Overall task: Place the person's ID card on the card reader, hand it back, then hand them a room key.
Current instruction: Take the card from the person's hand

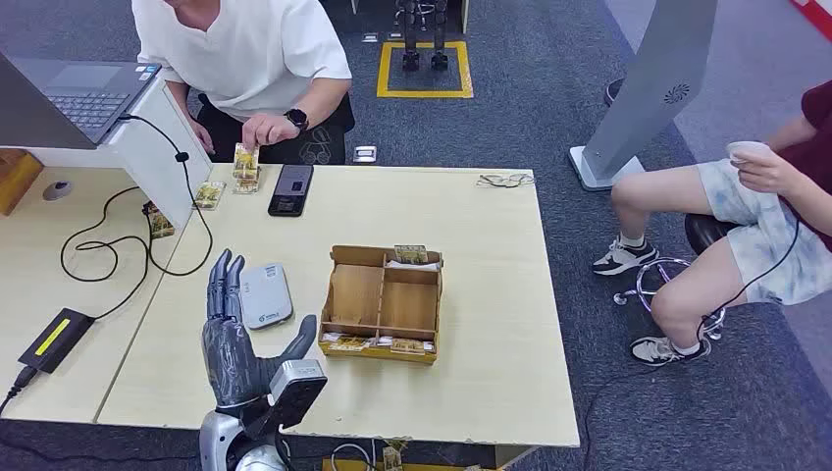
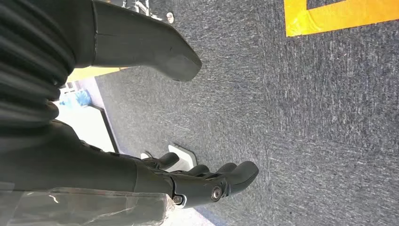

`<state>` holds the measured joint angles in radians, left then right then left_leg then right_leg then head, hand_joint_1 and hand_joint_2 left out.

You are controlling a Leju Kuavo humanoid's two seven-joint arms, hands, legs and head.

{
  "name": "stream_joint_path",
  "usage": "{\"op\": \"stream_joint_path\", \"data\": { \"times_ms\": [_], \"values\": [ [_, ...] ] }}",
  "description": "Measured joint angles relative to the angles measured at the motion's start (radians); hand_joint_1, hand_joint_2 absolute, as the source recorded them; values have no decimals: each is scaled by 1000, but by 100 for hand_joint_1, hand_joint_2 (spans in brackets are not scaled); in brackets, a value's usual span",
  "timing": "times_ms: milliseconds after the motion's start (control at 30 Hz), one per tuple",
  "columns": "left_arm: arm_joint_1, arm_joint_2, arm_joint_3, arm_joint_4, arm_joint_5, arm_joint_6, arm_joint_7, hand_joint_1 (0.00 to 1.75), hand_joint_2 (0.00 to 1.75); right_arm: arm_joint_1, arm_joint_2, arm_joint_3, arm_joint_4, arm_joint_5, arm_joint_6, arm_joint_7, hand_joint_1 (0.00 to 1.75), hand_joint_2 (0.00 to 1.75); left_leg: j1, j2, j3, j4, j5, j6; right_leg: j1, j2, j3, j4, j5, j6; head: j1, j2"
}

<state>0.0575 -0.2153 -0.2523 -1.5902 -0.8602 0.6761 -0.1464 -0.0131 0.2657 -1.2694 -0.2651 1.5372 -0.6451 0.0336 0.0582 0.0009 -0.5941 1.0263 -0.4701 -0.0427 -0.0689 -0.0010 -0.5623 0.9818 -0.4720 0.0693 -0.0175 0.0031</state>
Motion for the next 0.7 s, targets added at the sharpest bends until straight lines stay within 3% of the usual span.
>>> {"op": "stream_joint_path", "data": {
  "times_ms": [267, 700],
  "values": [
    [-76, 24, -1, 49, 12, 10, 11, 0, 175, -4, 1, 0, 0, 23, -1, -11, 0, 175, 0, 0, 0, 0, 0, 0, 0, 0, 0, 0, 1, 0, 0, 0],
    [-228, 27, 10, 192, -172, 16, -50, 0, 175, -5, -22, 34, 22, 36, -3, -31, 0, 175, 0, 0, 0, 0, 0, 0, 0, 1, 0, 0, 1, 0, 0, 0]
  ]
}}
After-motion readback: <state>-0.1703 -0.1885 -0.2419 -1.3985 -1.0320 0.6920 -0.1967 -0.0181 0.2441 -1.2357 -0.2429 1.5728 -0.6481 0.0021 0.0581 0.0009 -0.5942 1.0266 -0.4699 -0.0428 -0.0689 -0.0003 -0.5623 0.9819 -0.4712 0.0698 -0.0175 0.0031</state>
